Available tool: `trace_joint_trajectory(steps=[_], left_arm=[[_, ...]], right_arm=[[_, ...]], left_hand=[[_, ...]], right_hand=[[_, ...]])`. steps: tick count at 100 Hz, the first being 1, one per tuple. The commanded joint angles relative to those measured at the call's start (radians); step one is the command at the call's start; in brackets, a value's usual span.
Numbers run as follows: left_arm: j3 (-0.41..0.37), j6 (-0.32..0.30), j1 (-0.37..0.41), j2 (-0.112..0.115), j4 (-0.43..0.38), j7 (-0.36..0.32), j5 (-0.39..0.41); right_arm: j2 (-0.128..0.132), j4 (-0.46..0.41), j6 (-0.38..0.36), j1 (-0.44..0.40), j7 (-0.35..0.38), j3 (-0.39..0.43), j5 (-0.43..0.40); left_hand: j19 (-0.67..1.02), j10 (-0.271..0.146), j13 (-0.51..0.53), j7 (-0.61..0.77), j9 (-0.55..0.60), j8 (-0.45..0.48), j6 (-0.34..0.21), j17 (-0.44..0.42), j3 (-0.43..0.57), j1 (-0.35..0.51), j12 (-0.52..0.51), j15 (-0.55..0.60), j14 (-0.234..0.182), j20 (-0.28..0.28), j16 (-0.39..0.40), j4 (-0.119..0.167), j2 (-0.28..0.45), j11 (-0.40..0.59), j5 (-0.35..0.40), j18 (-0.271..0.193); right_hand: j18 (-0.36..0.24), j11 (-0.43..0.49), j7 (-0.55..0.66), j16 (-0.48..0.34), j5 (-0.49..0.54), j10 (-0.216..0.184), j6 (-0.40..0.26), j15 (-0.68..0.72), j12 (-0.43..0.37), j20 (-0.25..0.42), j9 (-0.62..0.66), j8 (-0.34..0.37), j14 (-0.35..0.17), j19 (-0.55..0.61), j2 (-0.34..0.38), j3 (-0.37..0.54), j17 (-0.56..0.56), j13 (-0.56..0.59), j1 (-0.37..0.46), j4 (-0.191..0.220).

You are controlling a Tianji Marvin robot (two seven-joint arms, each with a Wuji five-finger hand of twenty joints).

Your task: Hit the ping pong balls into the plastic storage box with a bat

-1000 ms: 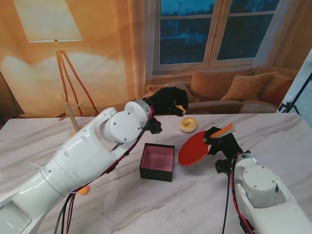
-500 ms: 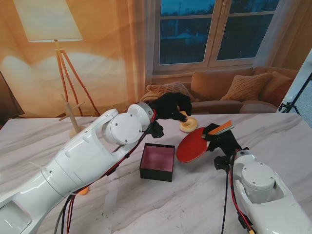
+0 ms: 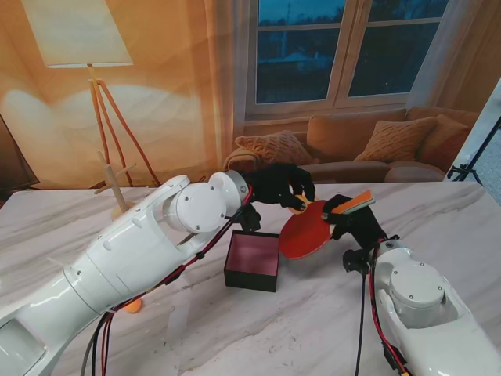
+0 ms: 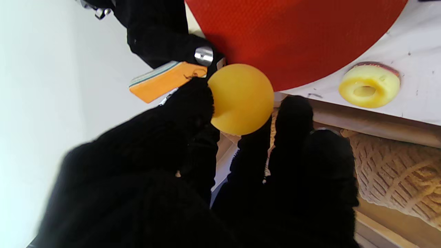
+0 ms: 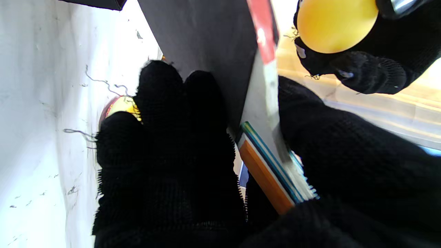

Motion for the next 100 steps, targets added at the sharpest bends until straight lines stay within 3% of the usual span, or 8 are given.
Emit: trace_joint_trajectory(steps=[1,6,11,14,28,69,94,100], left_arm=[[0.002,-0.007,-0.004,0.004,0.007,-0.02,-0.013],[0.005,-0.009,-0.005,0.006,0.01,-0.029,-0.019],[0.007,-0.017,-0.007,0.006,0.014,-0.033,-0.024],[0.007,-0.02,-0.007,0.007,0.015,-0.036,-0.026],[0.007,-0.029,-0.01,0.01,0.016,-0.051,-0.036],[-0.018,-0.009,0.02,0.018,0.005,-0.023,0.01],[-0.081,0.016,0.067,0.063,-0.05,-0.068,0.08],[-0.103,0.033,0.086,0.077,-0.07,-0.085,0.103]], right_arm=[[0.001,-0.006,-0.003,-0.004,0.016,0.002,0.001],[0.001,-0.005,-0.007,-0.004,0.018,0.003,0.001],[0.002,-0.002,-0.01,-0.003,0.02,0.003,0.001],[0.002,0.0,-0.012,-0.002,0.022,0.003,0.001],[0.003,0.002,-0.013,-0.001,0.026,0.004,0.0],[0.001,0.033,-0.012,0.001,0.007,0.01,-0.035],[0.001,0.031,-0.028,-0.007,0.001,0.018,-0.041],[-0.001,0.03,-0.034,-0.01,-0.007,0.018,-0.041]], left_hand=[[-0.009,-0.047,-0.035,-0.038,-0.033,-0.019,0.002,-0.015,-0.009,-0.019,-0.035,-0.015,0.114,0.005,-0.013,0.042,0.032,0.053,-0.027,-0.028],[-0.025,-0.047,-0.043,-0.101,-0.04,-0.005,0.003,-0.026,-0.028,-0.048,-0.142,-0.031,0.124,0.017,-0.025,0.05,0.055,0.081,-0.02,-0.015],[-0.034,-0.049,-0.052,-0.141,-0.039,-0.017,0.005,-0.036,-0.046,-0.085,-0.17,-0.043,0.132,0.019,-0.032,0.056,0.08,0.079,-0.022,-0.007],[-0.044,-0.034,-0.063,-0.173,-0.034,-0.02,0.009,-0.048,-0.061,-0.111,-0.18,-0.056,0.136,0.021,-0.037,0.07,0.102,0.068,-0.023,0.0],[-0.111,-0.045,-0.153,-0.297,-0.021,-0.03,0.025,-0.139,-0.145,-0.191,-0.213,-0.141,0.133,0.066,-0.065,0.146,0.199,0.03,-0.021,0.022],[-0.142,-0.032,-0.174,-0.27,-0.048,0.013,0.027,-0.176,-0.139,-0.162,-0.223,-0.158,0.116,0.085,-0.068,0.114,0.166,0.01,-0.006,0.012],[-0.217,-0.038,-0.244,-0.298,-0.126,-0.001,0.046,-0.29,-0.139,-0.178,-0.242,-0.214,0.089,0.081,-0.086,0.144,0.207,-0.034,-0.04,0.0],[-0.239,-0.04,-0.254,-0.309,-0.149,-0.007,0.045,-0.313,-0.145,-0.177,-0.249,-0.233,0.106,0.077,-0.092,0.149,0.211,-0.048,-0.052,0.012]], right_hand=[[-0.039,0.016,0.019,0.011,0.07,-0.121,-0.064,-0.015,0.025,0.018,0.025,0.028,-0.067,-0.008,0.083,0.061,-0.005,-0.025,0.075,0.011],[-0.039,0.015,0.018,0.011,0.07,-0.12,-0.065,-0.015,0.026,0.019,0.025,0.027,-0.067,-0.008,0.083,0.061,-0.005,-0.025,0.075,0.011],[-0.039,0.015,0.018,0.012,0.07,-0.12,-0.065,-0.015,0.026,0.019,0.025,0.028,-0.067,-0.008,0.082,0.061,-0.005,-0.025,0.075,0.011],[-0.041,0.015,0.017,0.012,0.07,-0.121,-0.066,-0.015,0.026,0.02,0.026,0.028,-0.067,-0.009,0.081,0.062,-0.004,-0.025,0.074,0.011],[-0.04,0.014,0.017,0.014,0.072,-0.119,-0.065,-0.014,0.027,0.021,0.027,0.029,-0.066,-0.01,0.081,0.064,-0.002,-0.023,0.073,0.01],[-0.039,0.013,0.016,0.016,0.073,-0.117,-0.061,-0.013,0.028,0.027,0.027,0.028,-0.063,-0.009,0.08,0.067,-0.003,-0.024,0.074,0.01],[-0.04,0.014,0.017,0.017,0.072,-0.114,-0.059,-0.012,0.028,0.029,0.027,0.028,-0.062,-0.009,0.079,0.068,-0.003,-0.023,0.074,0.009],[-0.039,0.013,0.017,0.017,0.072,-0.114,-0.059,-0.012,0.028,0.029,0.027,0.028,-0.061,-0.009,0.079,0.069,-0.004,-0.023,0.074,0.009]])
